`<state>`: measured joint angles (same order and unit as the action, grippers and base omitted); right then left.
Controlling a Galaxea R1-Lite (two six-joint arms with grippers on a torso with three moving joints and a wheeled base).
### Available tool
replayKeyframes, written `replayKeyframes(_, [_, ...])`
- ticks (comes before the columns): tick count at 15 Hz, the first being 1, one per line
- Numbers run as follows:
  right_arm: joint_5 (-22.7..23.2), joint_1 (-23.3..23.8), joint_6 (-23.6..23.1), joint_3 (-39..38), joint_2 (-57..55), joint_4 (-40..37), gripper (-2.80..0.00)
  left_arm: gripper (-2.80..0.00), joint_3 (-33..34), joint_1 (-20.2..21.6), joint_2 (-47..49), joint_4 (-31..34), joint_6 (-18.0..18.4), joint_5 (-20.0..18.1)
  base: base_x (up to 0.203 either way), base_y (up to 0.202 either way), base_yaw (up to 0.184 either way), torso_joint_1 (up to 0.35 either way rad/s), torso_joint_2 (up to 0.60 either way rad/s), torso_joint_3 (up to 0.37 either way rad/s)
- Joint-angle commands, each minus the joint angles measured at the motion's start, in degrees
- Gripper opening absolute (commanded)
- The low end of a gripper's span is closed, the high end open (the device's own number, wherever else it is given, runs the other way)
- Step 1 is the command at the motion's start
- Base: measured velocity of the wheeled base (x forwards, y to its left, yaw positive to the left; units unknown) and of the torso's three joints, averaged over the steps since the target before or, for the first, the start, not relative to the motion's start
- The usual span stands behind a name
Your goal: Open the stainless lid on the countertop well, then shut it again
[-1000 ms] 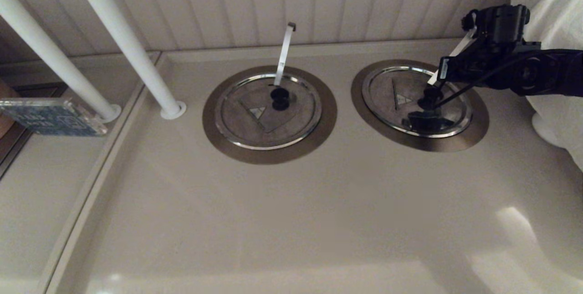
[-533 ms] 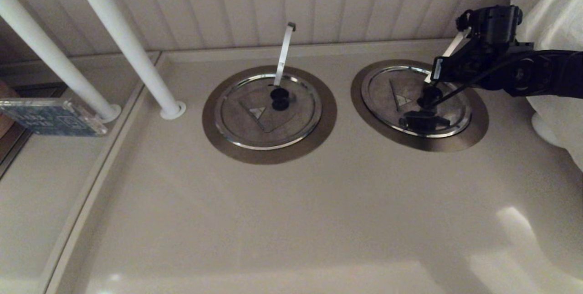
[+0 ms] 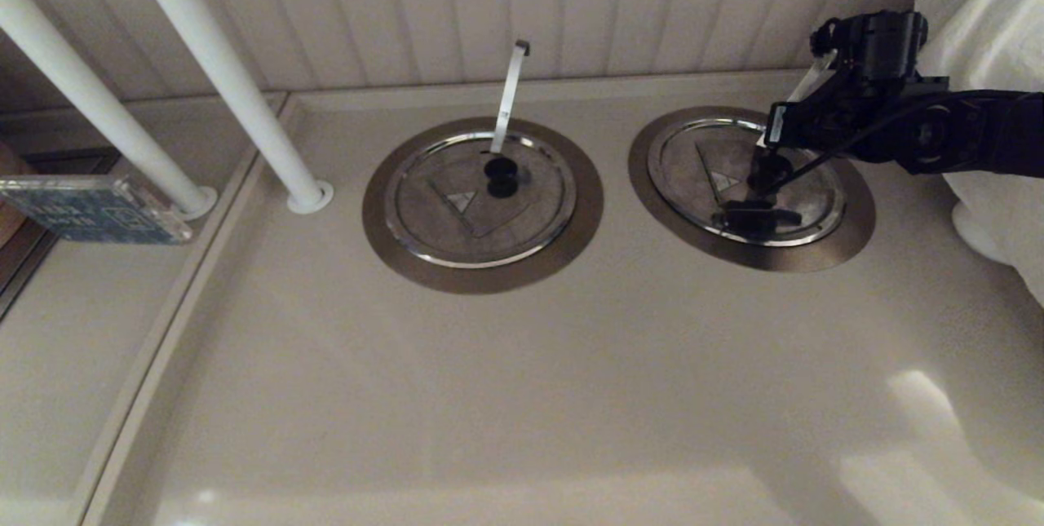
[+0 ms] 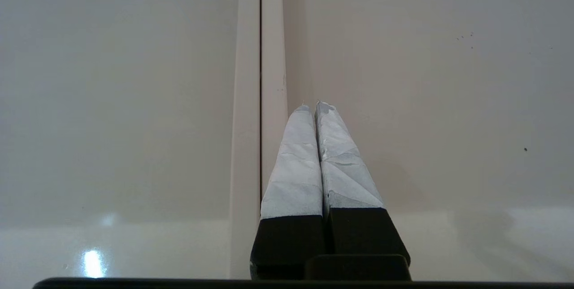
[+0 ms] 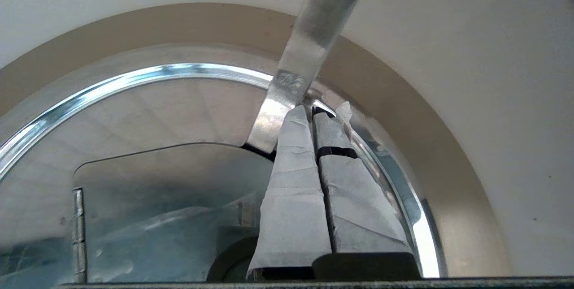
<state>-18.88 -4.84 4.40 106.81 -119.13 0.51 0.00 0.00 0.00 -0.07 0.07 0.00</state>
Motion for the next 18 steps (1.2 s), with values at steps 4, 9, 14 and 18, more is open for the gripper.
replayKeyframes(4, [-0.1,-0.1,-0.6,-3.6,4.7,-1.2,-2.8,-2.8,-0.1,0.0,-0.1,0.0,0.0,0.0,0.0,0.0,0.0,0.0,0.0,0.0])
replayKeyframes(9, [-0.3,-1.0,-1.1,-6.3,8.2,-3.9,-2.8,-2.8,0.0,0.0,-0.1,0.0,0.0,0.0,0.0,0.0,0.0,0.0,0.0,0.0])
replayKeyframes(14, [0.3,-1.9,-1.2,-11.0,17.3,-3.9,-2.8,-2.8,0.0,0.0,-0.1,0.0,0.0,0.0,0.0,0.0,0.0,0.0,0.0,0.0])
replayKeyframes(18, [2.4,-5.4,-2.0,-21.9,32.5,-4.1,-2.8,-2.8,0.0,0.0,-0.1,0.0,-0.1,0.0,0.0,0.0,0.0,0.0,0.0,0.0])
